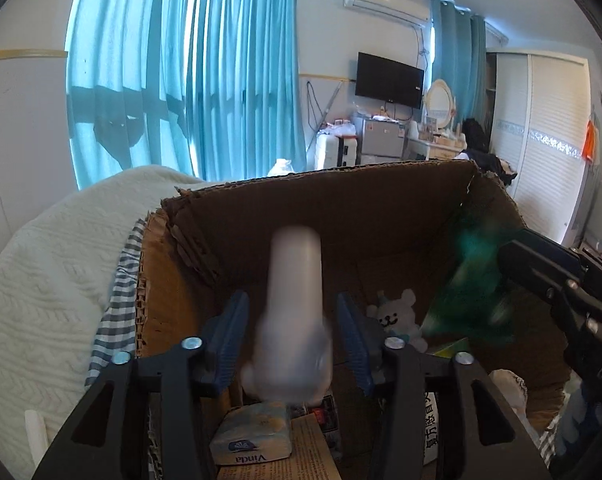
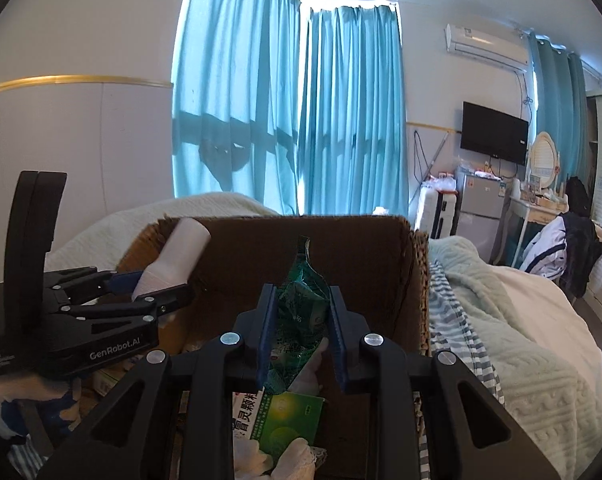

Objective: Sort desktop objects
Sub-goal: 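Carry both items over the box and open both grippers to drop them, then withdraw both grippers from the box toward the remaining items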

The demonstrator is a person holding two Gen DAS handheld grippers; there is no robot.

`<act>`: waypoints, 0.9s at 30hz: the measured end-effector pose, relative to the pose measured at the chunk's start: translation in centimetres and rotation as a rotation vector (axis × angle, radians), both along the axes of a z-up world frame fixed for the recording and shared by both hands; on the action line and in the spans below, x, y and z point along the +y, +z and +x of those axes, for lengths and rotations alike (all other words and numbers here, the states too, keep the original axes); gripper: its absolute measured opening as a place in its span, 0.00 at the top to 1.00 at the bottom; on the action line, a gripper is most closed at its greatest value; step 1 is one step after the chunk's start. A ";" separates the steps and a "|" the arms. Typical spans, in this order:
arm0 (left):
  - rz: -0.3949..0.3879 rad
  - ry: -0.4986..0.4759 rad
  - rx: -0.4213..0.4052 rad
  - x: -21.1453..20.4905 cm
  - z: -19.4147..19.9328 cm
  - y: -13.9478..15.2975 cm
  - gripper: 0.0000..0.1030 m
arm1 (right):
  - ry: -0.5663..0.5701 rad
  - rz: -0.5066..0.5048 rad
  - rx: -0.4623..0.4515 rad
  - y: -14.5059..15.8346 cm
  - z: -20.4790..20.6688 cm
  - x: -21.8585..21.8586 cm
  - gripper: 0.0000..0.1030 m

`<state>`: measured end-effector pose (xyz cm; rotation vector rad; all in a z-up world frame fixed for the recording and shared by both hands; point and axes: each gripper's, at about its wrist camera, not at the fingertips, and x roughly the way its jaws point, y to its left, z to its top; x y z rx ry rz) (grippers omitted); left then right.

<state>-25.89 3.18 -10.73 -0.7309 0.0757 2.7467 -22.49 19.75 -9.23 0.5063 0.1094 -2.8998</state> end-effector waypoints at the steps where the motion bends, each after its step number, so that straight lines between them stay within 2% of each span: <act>1: -0.003 0.006 0.015 0.0 0.3 0.1 0.28 | -0.009 0.000 0.006 -0.1 0.0 0.2 0.59; 2: -0.003 0.017 0.034 -0.1 0.7 0.3 0.16 | -0.018 0.000 0.016 -0.1 0.2 0.3 0.40; 3: -0.002 0.030 0.051 -0.2 0.9 0.6 0.13 | -0.024 -0.006 0.032 0.1 0.5 0.5 0.32; 7: 0.013 0.051 0.068 -0.8 1.7 2.0 0.11 | -0.048 0.000 0.074 1.3 1.7 0.8 0.32; 10: 0.027 0.073 0.108 -1.4 2.6 3.6 0.02 | -0.067 -0.002 0.098 2.2 2.8 0.9 0.30; 11: 0.033 0.082 0.129 -1.5 3.3 4.1 0.00 | -0.073 -0.004 0.106 2.6 3.3 0.8 0.27; 21: 0.026 0.149 0.203 -2.5 7.3 7.8 0.00 | -0.124 -0.033 0.182 5.8 8.6 1.2 0.00; 27: 0.050 0.170 0.213 -3.5 10.0 8.9 0.00 | -0.151 -0.022 0.173 6.2 11.6 1.6 0.00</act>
